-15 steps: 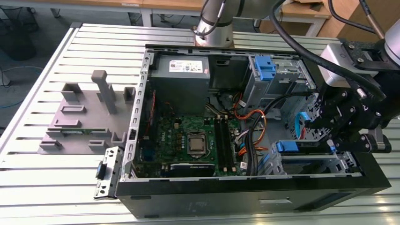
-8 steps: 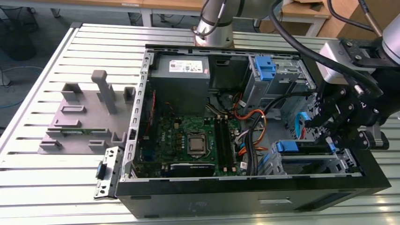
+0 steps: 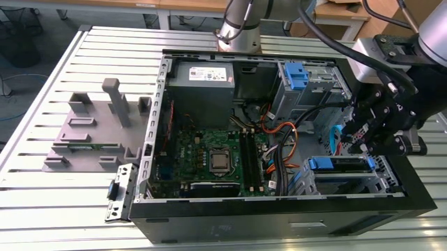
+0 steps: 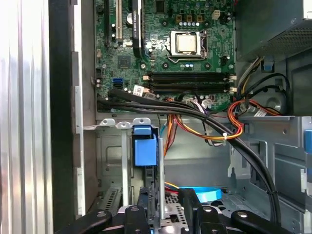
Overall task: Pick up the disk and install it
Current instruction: 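Insert the first disk wire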
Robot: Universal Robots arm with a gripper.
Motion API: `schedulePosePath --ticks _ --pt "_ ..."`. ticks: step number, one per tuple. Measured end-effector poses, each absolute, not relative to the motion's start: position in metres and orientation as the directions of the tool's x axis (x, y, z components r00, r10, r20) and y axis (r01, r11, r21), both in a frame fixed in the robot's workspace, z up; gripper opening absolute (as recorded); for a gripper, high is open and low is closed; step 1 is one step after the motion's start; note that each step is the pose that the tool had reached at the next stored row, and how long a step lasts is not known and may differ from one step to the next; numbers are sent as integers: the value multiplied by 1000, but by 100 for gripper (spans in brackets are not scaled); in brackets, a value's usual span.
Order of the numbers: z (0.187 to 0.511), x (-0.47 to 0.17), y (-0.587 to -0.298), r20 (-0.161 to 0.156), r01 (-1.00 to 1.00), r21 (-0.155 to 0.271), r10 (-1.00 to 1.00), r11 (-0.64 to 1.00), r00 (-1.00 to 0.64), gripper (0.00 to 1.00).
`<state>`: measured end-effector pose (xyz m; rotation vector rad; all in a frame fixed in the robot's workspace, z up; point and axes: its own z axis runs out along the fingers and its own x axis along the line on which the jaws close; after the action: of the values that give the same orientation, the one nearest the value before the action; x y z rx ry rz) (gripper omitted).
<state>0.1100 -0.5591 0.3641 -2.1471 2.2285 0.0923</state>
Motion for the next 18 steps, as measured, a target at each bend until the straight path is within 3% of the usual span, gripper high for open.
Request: schedulePosePath --ticks 18 --pt "352 111 -552 -74 -999 11 -997 37 -37 42"
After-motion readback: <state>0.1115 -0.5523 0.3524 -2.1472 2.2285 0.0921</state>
